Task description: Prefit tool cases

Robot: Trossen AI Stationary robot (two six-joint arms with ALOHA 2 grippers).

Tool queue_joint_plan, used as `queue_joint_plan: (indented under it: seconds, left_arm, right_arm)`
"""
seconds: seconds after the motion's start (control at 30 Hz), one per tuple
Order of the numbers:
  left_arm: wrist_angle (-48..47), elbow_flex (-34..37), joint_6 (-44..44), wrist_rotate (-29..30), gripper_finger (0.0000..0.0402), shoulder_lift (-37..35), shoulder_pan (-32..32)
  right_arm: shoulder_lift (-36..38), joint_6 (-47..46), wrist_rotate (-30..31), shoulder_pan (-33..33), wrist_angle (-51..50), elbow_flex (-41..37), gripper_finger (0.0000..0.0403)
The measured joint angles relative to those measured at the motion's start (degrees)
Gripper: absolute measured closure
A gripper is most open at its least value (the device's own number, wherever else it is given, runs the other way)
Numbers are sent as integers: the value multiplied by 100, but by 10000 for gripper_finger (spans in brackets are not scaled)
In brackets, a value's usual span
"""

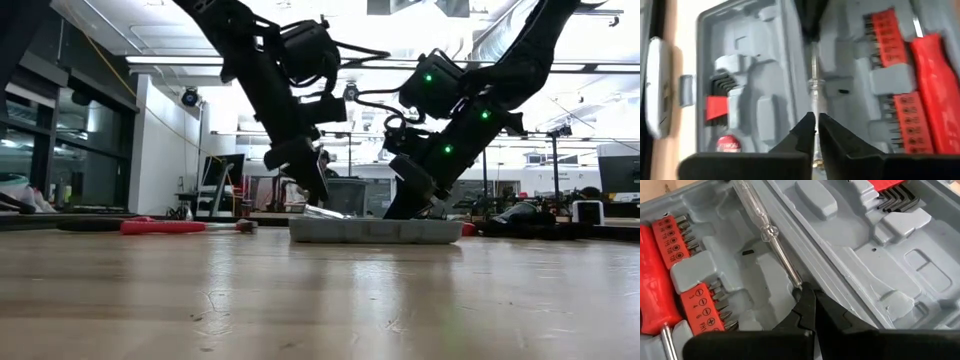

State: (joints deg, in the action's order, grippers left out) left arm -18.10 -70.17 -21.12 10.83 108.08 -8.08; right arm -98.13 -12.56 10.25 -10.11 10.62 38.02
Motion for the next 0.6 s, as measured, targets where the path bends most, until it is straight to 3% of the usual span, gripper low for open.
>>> queue_joint_plan:
  seconds: [0.27,0.4,0.5,0.6]
  left_arm:
    - [241,0,-407,204,260,306,-13]
    - [271,-3,-410,636,207,501,-22]
    - [226,-10,-433,833,186,627,-22]
    - [188,-22,-452,861,190,698,-22]
  right_arm:
    - [0,-39,-23,-2,-3,-2,403]
    - [-1,-42,-69,0,-6,-2,403]
    - [-2,-42,-112,2,-16,-4,403]
    - [-2,-26,-130,2,-25,-4,403]
